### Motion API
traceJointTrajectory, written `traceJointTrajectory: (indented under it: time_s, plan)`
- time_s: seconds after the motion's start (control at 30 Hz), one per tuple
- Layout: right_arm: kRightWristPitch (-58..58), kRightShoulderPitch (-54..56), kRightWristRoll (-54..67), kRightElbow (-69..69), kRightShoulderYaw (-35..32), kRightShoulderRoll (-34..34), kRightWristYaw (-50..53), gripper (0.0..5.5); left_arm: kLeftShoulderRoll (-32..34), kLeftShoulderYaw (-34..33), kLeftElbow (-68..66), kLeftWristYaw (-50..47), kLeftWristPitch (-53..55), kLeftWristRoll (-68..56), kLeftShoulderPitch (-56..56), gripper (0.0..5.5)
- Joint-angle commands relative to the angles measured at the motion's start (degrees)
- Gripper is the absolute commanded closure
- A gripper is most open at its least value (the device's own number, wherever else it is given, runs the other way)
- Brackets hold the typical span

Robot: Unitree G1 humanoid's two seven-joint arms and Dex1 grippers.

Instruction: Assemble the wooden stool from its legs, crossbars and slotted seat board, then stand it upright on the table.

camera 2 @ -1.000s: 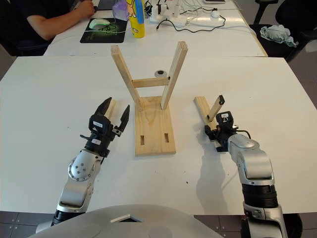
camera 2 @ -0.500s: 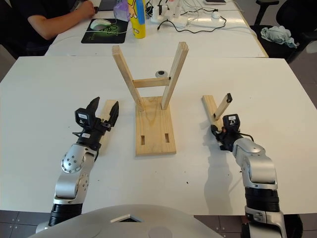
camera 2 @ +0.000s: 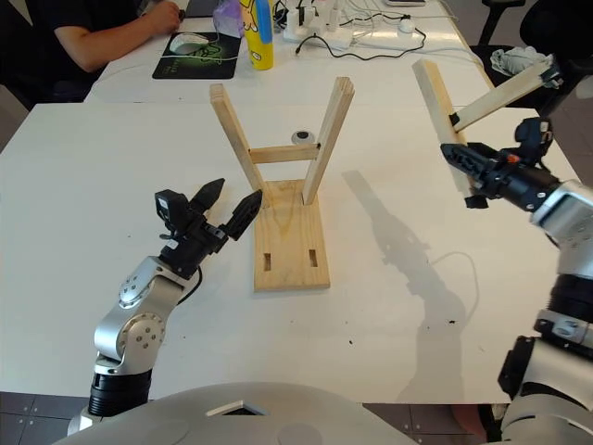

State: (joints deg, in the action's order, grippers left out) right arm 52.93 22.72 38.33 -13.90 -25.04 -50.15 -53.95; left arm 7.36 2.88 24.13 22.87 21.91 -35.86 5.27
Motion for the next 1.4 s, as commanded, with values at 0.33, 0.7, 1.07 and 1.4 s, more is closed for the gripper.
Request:
traceJointTrajectory:
  time_s: [0.33,0.7,1.07,1.4]
  plan:
    - [24.5,-5.3,31.2,19.8,-7.1,-2.4,-12.7,3.43,6.1,-5.3,3.0,2.3,20.9,-28.0,-5.8,0.10]
    - [21.9,-10.3,33.9,31.1,3.5,6.6,-6.1,3.43,11.5,-6.7,3.2,0.5,29.3,-45.1,-12.6,0.10]
    - [19.0,-13.0,33.1,31.7,6.9,4.8,-7.0,3.43,13.3,-5.6,2.7,-1.1,30.3,-48.9,-13.0,0.10]
    - [17.6,-15.2,33.4,34.1,9.8,4.4,-7.3,3.43,14.2,-4.1,2.3,-1.6,31.1,-49.6,-12.2,0.10]
